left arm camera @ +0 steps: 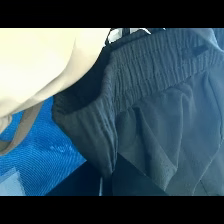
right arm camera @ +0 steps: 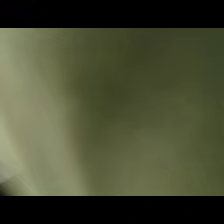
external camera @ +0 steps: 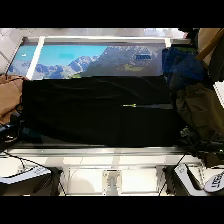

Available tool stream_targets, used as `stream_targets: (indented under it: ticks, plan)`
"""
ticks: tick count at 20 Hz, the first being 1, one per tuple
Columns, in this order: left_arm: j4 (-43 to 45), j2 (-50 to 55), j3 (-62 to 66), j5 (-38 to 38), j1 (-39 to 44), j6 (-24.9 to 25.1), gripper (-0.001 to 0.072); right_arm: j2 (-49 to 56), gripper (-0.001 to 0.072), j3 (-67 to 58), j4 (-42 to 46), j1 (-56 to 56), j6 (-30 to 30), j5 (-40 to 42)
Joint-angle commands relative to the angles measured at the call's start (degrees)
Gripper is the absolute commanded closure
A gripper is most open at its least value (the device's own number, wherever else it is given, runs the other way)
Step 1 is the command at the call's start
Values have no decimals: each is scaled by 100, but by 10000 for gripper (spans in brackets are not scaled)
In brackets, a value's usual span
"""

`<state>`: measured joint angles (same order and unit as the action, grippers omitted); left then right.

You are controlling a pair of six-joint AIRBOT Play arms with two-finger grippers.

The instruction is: Fold the clothes and pants, and hang the long-sleeved shirts on hangers.

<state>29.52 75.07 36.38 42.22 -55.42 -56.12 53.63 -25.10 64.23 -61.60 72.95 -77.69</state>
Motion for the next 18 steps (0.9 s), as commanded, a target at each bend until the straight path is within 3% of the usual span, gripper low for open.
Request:
stream_targets:
  ticks: [1,8,9,18]
  plan:
    - [2,-4,0,2,2,4,689,708,162,31,-31,-127,-225,-4]
    - [4,-4,0,2,2,4,689,1185,168,-136,-479,-127,-345,422]
    - [4,-4,0,2,2,7,689,1185,223,-136,-608,-120,-345,590]
    - [4,-4,0,2,4,4,689,1189,234,210,-415,-50,-337,981]
